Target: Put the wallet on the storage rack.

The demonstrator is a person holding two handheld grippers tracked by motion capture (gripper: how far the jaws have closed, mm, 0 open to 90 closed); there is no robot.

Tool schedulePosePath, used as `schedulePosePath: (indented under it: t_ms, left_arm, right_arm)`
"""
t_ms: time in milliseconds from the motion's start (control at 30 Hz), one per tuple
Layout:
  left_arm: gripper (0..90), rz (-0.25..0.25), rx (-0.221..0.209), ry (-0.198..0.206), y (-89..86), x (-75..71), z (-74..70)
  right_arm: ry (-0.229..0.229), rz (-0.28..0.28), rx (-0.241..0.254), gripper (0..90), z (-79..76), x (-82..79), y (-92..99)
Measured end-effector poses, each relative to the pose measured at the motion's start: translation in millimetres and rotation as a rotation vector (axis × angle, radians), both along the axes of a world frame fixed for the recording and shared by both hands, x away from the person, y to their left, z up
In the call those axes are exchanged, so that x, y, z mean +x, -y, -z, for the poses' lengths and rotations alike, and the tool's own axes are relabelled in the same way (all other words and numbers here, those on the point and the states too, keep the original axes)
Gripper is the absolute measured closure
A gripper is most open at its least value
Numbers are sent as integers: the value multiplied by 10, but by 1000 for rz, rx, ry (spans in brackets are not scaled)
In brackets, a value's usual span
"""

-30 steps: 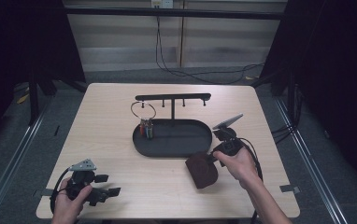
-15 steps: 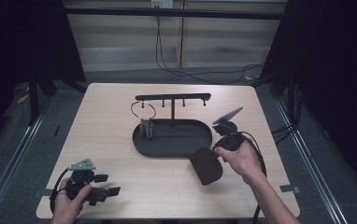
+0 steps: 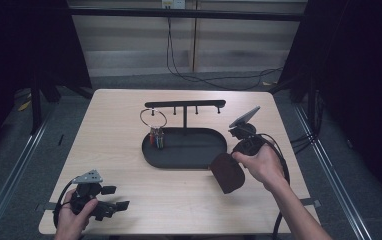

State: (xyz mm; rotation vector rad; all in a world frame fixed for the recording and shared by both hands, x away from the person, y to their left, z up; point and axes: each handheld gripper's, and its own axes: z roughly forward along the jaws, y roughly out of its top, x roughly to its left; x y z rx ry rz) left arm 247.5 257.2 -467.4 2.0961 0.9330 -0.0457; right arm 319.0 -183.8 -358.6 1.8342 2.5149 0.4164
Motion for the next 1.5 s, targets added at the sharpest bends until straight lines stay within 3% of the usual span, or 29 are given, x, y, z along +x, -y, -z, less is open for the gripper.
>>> schedulePosePath:
  t_ms: [133,300,633,1000,1333,1500]
  left_arm:
    - [164,-1,-9,5,5,-8,-6]
    - [164,22,-31,49,4,-33,-53]
    - [163,28,-41,60,9,-38,-63]
    - [162,38,-27,58,25,-38,-56]
    - [162,20,-18,58,24,-30,-43]
    - [162,19,-17,60,28,-22,-45]
  right_arm:
    - [32,20,-19,835,-68,7,14]
    - [30,12,-35,835,-109,32,-19]
    - [12,12,-52,834,-239,180,-82]
    - [29,18,-54,833,-396,379,-198]
    - [31,21,-49,833,-361,610,-295]
    - [36,42,-15,833,-313,714,-288]
